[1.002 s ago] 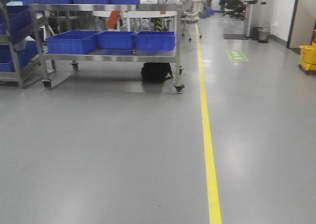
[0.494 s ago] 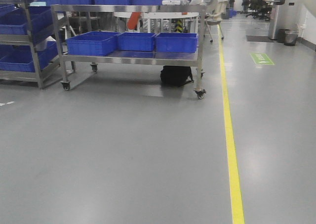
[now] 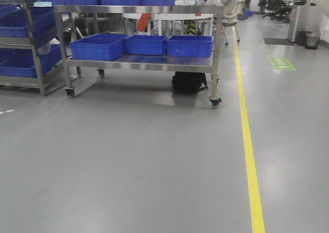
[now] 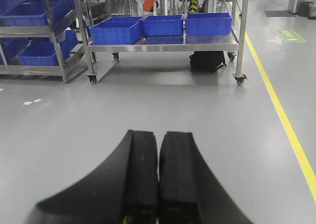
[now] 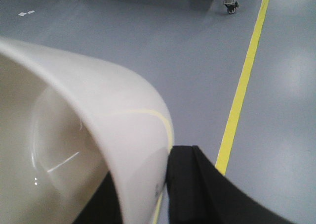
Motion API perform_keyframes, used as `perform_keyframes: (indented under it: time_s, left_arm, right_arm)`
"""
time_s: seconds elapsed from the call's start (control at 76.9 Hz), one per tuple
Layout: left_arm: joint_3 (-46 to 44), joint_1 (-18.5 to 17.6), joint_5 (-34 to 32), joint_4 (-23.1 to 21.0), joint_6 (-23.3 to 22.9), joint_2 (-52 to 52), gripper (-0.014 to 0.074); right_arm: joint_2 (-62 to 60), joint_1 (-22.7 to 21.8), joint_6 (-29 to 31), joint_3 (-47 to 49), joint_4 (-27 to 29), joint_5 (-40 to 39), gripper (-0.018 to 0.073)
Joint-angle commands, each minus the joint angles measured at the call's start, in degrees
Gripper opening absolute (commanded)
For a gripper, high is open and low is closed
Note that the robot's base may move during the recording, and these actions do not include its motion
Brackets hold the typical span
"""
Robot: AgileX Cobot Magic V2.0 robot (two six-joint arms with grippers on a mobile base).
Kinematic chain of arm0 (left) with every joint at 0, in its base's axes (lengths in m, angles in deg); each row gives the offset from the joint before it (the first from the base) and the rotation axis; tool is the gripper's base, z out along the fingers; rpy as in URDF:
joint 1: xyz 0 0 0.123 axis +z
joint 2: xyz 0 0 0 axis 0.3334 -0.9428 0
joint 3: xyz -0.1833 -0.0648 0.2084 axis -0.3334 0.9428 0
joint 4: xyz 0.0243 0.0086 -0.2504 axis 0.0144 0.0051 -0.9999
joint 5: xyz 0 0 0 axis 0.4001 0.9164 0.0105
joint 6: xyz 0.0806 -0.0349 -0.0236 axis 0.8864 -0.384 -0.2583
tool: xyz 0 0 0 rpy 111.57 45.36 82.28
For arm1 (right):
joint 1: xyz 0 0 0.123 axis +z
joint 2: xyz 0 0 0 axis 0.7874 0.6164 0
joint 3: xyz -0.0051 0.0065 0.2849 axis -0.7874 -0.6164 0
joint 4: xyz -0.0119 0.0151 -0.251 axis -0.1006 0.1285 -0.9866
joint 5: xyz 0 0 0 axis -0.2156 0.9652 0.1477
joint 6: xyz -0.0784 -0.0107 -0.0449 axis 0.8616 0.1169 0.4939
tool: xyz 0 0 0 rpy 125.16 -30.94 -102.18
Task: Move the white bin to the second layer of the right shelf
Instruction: 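Drive along the yellow-lined aisle carrying the bin in the right gripper, then turn toward the blue crate racks carrying the bin in the right gripper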
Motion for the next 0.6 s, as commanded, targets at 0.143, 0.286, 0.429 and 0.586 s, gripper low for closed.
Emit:
perform_keyframes:
  time_s: [0.143,0.286,0.429,0.586]
  left_arm:
    - [2.1,-0.3,-4.9,0.0,-0.2,0.8,0.0085]
    - [2.1,-0.3,-4.9,0.0,-0.2,0.8,0.0085]
    - [2.1,-0.3,-4.9,0.0,-0.2,0.8,0.0085]
    - [2.1,-0.3,-4.9,0.0,-0.2,0.8,0.0085]
  right_arm:
    - [0.1,-0.4,0.2,1.8,0.1,-5.5,0.0055]
    - [0.1,-0.4,0.2,1.8,0.1,-5.5,0.0055]
    - [0.1,-0.4,0.2,1.8,0.1,-5.5,0.0055]
    - [0.1,-0.4,0.2,1.8,0.1,-5.5,0.0055]
